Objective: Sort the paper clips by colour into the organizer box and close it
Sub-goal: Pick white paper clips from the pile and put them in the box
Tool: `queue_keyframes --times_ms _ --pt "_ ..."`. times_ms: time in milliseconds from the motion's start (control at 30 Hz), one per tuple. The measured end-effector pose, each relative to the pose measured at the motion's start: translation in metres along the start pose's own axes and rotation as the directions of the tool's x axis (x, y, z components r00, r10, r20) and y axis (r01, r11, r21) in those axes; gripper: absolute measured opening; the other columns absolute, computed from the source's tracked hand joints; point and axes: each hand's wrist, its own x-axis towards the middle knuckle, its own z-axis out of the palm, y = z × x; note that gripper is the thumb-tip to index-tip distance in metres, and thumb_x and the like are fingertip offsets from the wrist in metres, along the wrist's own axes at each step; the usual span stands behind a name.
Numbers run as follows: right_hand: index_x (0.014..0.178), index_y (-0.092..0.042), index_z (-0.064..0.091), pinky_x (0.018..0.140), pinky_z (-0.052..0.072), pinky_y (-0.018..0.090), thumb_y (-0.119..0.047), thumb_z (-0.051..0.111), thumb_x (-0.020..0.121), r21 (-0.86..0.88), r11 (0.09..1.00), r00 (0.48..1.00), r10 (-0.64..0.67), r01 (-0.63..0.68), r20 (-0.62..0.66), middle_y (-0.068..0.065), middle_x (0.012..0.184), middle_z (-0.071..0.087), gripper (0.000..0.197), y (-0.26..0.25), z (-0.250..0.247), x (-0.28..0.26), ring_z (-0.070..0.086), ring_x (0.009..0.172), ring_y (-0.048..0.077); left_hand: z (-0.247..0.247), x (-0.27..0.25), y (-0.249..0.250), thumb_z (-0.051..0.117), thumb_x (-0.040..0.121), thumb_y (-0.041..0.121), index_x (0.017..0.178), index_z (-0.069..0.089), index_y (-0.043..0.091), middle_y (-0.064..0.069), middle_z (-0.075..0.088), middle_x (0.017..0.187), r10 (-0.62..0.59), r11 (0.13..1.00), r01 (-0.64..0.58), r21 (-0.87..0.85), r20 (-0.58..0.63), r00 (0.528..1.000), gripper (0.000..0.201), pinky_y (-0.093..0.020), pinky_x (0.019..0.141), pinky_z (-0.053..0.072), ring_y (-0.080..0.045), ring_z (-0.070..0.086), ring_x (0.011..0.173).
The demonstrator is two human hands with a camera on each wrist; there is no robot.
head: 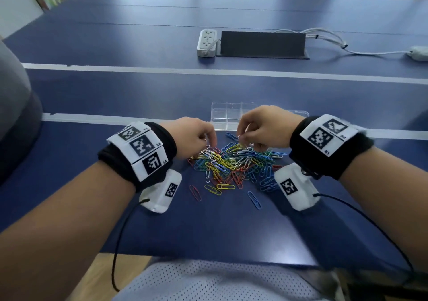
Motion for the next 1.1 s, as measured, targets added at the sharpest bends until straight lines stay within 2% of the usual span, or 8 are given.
queue_keyframes --times_ms 100,167,233,333,567,767,967,1100 --pt "0.083 -0.013 0.068 0.072 0.06 0.038 -0.015 0.066 0.084 0.138 0.99 0.999 0.039 -0.041 0.017 0.015 0.087 0.075 0.004 0.003 -0.001 0.001 0.066 0.066 0.021 -0.005 0.0 0.003 0.04 0.087 0.006 0.081 0.059 0.021 0.01 0.051 0.062 -0.019 1.0 0.02 0.024 -0.018 1.0 0.025 -0.021 0.06 0.041 -0.01 0.049 0.064" --pt "0.083 -0.008 0.069 0.071 0.058 0.038 -0.014 0.067 0.083 0.194 0.981 1.0 0.03 -0.028 -0.006 0.019 0.087 0.074 0.006 0.004 0.0 0.002 0.063 0.065 0.022 -0.005 0.003 0.006 0.041 0.087 0.012 0.08 0.06 0.019 0.009 0.051 0.063 -0.039 0.999 0.04 0.03 -0.022 0.999 0.021 -0.021 0.061 0.04 -0.012 0.05 0.065" --pt "0.081 -0.009 0.07 0.064 0.055 0.036 -0.013 0.067 0.083 0.205 0.979 1.0 0.0 0.005 -0.024 0.021 0.083 0.074 0.005 0.003 0.001 0.003 0.061 0.061 0.02 -0.002 0.006 0.011 0.046 0.089 0.029 0.083 0.061 0.02 0.009 0.051 0.066 -0.044 0.998 0.045 0.032 -0.028 0.999 0.018 -0.025 0.069 0.042 -0.015 0.052 0.073" --pt "0.076 -0.015 0.069 0.058 0.052 0.03 -0.013 0.066 0.081 0.164 0.985 0.998 -0.037 0.044 -0.046 0.015 0.074 0.074 0.007 0.0 0.003 0.007 0.059 0.052 0.014 0.006 0.01 0.018 0.054 0.081 0.058 0.08 0.06 0.025 0.011 0.05 0.067 -0.007 1.0 0.008 0.019 -0.021 1.0 0.033 -0.026 0.061 0.037 -0.005 0.048 0.065" --pt "0.078 -0.02 0.062 0.061 0.05 0.033 -0.01 0.054 0.084 0.224 0.975 0.998 0.028 -0.014 -0.06 0.002 0.065 0.063 0.014 0.003 0.003 0.009 0.056 0.054 0.015 0.003 0.018 0.018 0.063 0.084 0.034 0.084 0.067 0.025 0.012 0.042 0.057 0.074 0.996 -0.068 0.054 -0.107 0.991 0.01 -0.017 0.051 0.03 -0.002 0.04 0.053" --pt "0.079 -0.012 0.063 0.052 0.05 0.028 -0.012 0.042 0.09 0.279 0.938 0.979 0.197 -0.206 0.061 0.009 0.065 0.055 0.024 0.009 -0.002 0.007 0.056 0.058 0.025 -0.009 0.015 -0.006 0.066 0.081 0.028 0.089 0.069 0.022 0.012 0.045 0.061 -0.02 0.988 0.029 0.148 -0.062 0.998 0.011 -0.022 0.067 0.037 -0.009 0.047 0.061" --pt "0.082 -0.023 0.073 0.063 0.046 0.023 -0.033 0.07 0.079 -0.193 0.975 0.994 0.109 -0.108 -0.006 -0.011 0.062 0.059 0.011 0.015 -0.006 0.009 0.055 0.06 0.007 -0.007 0.015 -0.01 0.065 0.079 0.028 0.081 0.071 0.022 0.012 0.055 0.065 -0.112 0.974 0.129 0.186 -0.098 0.989 0.009 -0.02 0.059 0.039 -0.012 0.053 0.067" --pt "0.079 -0.023 0.076 0.072 0.053 0.029 -0.029 0.072 0.078 -0.292 0.953 0.996 0.083 -0.083 -0.015 -0.006 0.069 0.063 0.008 0.012 0.0 0.012 0.062 0.075 0.017 -0.006 0.02 -0.009 0.073 0.075 0.037 0.079 0.073 0.021 0.003 0.063 0.073 -0.117 0.972 0.126 0.198 -0.055 0.992 0.017 -0.025 0.065 0.044 -0.016 0.059 0.076"
